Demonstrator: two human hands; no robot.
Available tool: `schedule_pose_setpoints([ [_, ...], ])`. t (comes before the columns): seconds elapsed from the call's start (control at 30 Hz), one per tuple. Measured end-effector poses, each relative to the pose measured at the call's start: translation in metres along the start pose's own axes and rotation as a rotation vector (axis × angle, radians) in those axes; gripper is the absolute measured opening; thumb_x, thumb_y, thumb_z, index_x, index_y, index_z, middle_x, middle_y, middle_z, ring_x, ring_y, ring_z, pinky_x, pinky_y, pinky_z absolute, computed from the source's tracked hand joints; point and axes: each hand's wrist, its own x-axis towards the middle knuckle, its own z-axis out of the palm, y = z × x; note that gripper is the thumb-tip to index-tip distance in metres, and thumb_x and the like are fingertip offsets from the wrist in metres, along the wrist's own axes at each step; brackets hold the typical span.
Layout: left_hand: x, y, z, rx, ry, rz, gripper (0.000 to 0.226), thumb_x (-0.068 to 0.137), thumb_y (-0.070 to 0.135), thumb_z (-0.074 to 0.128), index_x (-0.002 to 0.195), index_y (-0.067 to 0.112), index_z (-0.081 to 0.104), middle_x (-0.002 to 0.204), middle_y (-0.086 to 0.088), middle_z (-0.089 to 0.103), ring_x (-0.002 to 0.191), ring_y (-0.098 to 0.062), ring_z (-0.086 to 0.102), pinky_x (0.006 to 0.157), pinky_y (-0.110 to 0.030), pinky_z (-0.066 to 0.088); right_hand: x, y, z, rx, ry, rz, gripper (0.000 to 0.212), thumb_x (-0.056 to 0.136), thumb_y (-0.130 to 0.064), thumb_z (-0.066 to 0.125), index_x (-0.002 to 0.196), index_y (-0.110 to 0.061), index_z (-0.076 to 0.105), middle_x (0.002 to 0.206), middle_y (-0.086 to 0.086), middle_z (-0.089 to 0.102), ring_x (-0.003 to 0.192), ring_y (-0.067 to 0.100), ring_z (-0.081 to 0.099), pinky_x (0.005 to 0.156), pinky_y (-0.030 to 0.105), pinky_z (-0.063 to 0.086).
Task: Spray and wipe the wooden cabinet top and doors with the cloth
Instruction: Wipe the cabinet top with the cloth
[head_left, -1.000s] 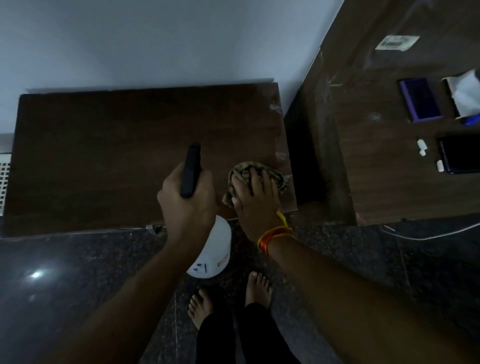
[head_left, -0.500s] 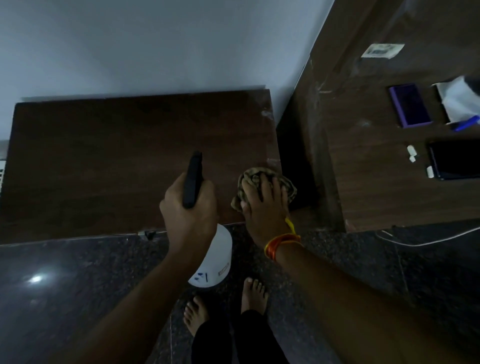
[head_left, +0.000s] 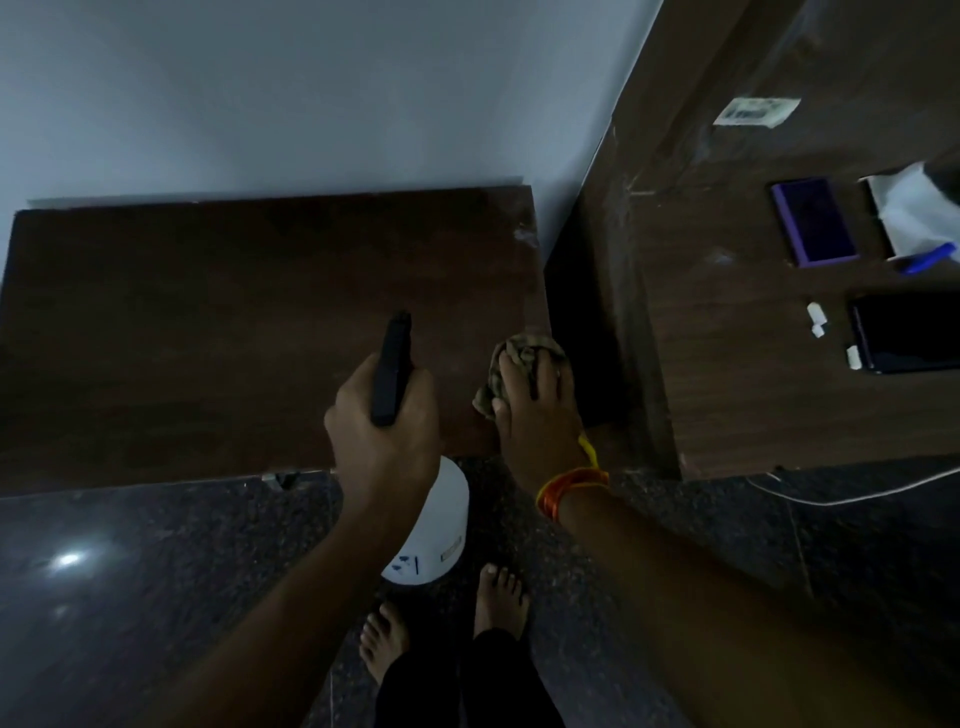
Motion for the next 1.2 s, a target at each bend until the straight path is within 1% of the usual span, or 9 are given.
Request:
schedule_pose_setpoints([
  [0.1, -0.002, 0.005, 0.003, -0.024, -0.003, -0.019, 0.021, 0.091, 0.01, 0.055, 0.07, 0.009, 0.053, 0.056, -0.01, 0.047, 0.049, -0.036, 0.047, 0.042, -0.048, 0.044, -0.021, -0.002, 0.003, 0.027, -0.021, 0.05, 0.053, 0.096, -0.032, 0.045, 0.146, -0.026, 0.029, 0.152, 0.02, 0.022, 0.136, 0.048, 0.022, 0.112, 0.057, 0.025],
  [0.27, 0.005, 0.01, 0.006, -0.011, -0.003, 0.013, 0.017, 0.091, 0.009, 0.055, 0.075, 0.003, 0.054, 0.062, -0.025, 0.051, 0.056, -0.047, 0.051, 0.043, -0.051, 0.045, -0.003, 0.0, 0.002, 0.014, -0.011, 0.028, 0.052, 0.096, -0.033, 0.045, 0.145, -0.026, 0.031, 0.152, 0.021, 0.025, 0.134, 0.049, 0.026, 0.111, 0.058, 0.028],
  [0.4, 0.013, 0.008, 0.011, 0.009, -0.009, 0.042, 0.02, 0.092, 0.008, 0.054, 0.073, 0.002, 0.051, 0.061, -0.025, 0.048, 0.054, -0.047, 0.048, 0.044, -0.05, 0.043, 0.039, -0.003, -0.005, 0.015, 0.044, 0.009, 0.051, 0.097, -0.034, 0.04, 0.146, -0.026, 0.03, 0.154, 0.019, 0.02, 0.134, 0.046, 0.025, 0.11, 0.055, 0.029],
  [0.5, 0.019, 0.007, 0.013, 0.005, -0.002, 0.021, 0.021, 0.092, 0.009, 0.054, 0.071, 0.006, 0.051, 0.057, -0.013, 0.046, 0.049, -0.036, 0.043, 0.043, -0.045, 0.042, 0.044, -0.004, -0.007, 0.019, 0.057, 0.018, 0.051, 0.097, -0.033, 0.041, 0.146, -0.025, 0.03, 0.153, 0.019, 0.022, 0.133, 0.047, 0.026, 0.109, 0.055, 0.029],
  [0.63, 0.028, 0.015, 0.017, -0.02, -0.001, -0.002, 0.023, 0.093, 0.01, 0.055, 0.07, 0.009, 0.051, 0.056, -0.008, 0.044, 0.053, -0.044, 0.046, 0.044, -0.049, 0.044, 0.025, -0.005, -0.002, -0.032, -0.015, 0.027, 0.053, 0.098, -0.036, 0.036, 0.148, -0.028, 0.02, 0.154, 0.016, 0.017, 0.139, 0.042, 0.021, 0.113, 0.051, 0.026],
  [0.83, 0.053, 0.026, 0.02, -0.025, 0.018, 0.033, 0.02, 0.093, 0.013, 0.054, 0.074, 0.007, 0.053, 0.062, -0.022, 0.05, 0.054, -0.044, 0.052, 0.046, -0.05, 0.048, 0.075, -0.01, -0.014, -0.028, 0.017, 0.012, 0.053, 0.098, -0.035, 0.036, 0.148, -0.025, 0.023, 0.154, 0.018, 0.017, 0.137, 0.043, 0.022, 0.115, 0.051, 0.021],
  [0.93, 0.061, 0.028, 0.021, -0.052, 0.015, 0.037, 0.018, 0.094, 0.013, 0.055, 0.079, 0.002, 0.055, 0.071, -0.032, 0.054, 0.062, -0.052, 0.054, 0.049, -0.055, 0.048, 0.105, -0.012, -0.02, -0.031, 0.014, 0.02, 0.054, 0.098, -0.036, 0.036, 0.149, -0.024, 0.021, 0.155, 0.019, 0.014, 0.136, 0.044, 0.021, 0.115, 0.051, 0.019],
  [1.07, 0.069, 0.029, 0.022, -0.055, 0.009, 0.021, 0.019, 0.094, 0.012, 0.055, 0.076, 0.006, 0.054, 0.062, -0.021, 0.05, 0.053, -0.043, 0.05, 0.046, -0.051, 0.046, 0.101, -0.014, -0.021, -0.02, 0.038, 0.026, 0.054, 0.097, -0.035, 0.04, 0.148, -0.023, 0.025, 0.153, 0.019, 0.019, 0.133, 0.044, 0.026, 0.113, 0.051, 0.023],
  [1.2, 0.077, 0.029, 0.025, -0.079, -0.004, 0.013, 0.017, 0.094, 0.012, 0.054, 0.08, 0.003, 0.055, 0.067, -0.03, 0.053, 0.056, -0.046, 0.054, 0.042, -0.048, 0.045, 0.116, -0.015, -0.021, -0.017, 0.036, 0.032, 0.053, 0.096, -0.035, 0.041, 0.147, -0.024, 0.028, 0.153, 0.019, 0.019, 0.133, 0.044, 0.026, 0.112, 0.051, 0.024],
])
